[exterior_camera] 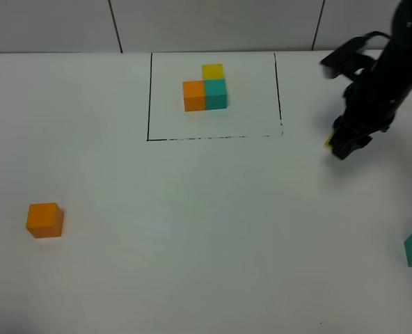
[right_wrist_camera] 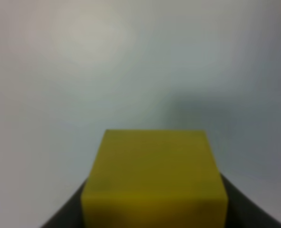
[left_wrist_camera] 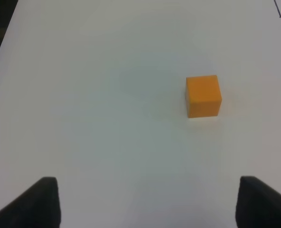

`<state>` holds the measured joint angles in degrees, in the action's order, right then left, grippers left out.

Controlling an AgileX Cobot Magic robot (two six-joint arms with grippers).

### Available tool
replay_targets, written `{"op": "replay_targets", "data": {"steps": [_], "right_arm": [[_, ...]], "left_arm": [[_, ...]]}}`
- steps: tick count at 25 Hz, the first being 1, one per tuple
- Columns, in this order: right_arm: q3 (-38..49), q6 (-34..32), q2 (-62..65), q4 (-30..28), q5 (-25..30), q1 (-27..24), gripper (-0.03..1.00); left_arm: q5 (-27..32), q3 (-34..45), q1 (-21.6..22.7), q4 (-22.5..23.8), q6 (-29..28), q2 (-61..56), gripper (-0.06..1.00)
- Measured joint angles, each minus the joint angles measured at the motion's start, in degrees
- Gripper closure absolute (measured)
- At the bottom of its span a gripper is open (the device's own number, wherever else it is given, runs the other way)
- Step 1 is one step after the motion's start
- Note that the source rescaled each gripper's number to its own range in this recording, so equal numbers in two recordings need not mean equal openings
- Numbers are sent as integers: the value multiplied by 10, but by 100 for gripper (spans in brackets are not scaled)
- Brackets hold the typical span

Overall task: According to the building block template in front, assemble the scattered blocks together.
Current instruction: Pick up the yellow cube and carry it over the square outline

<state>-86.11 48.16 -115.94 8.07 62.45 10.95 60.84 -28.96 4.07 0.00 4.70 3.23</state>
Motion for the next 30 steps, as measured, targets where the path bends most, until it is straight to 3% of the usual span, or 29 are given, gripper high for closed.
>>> {"op": "replay_targets", "data": {"steps": [2, 6, 12, 18, 30], "right_arm": [[-1, 99, 0, 4, 15, 46, 90], [-11, 169, -6, -21, 4, 113, 90], [-83, 178, -63, -71, 20, 176, 90], [-196, 179, -141, -85, 65, 186, 90], [-343, 139, -229, -81, 70, 192, 90]], "left_arm": [[0, 0, 0, 0, 0, 0, -6], [0, 0, 0, 0, -1, 0, -6], [0, 0, 0, 0, -1, 0, -6], [0, 0, 0, 0, -1, 0, -6], [0, 0, 0, 0, -1, 0, -6]]}}
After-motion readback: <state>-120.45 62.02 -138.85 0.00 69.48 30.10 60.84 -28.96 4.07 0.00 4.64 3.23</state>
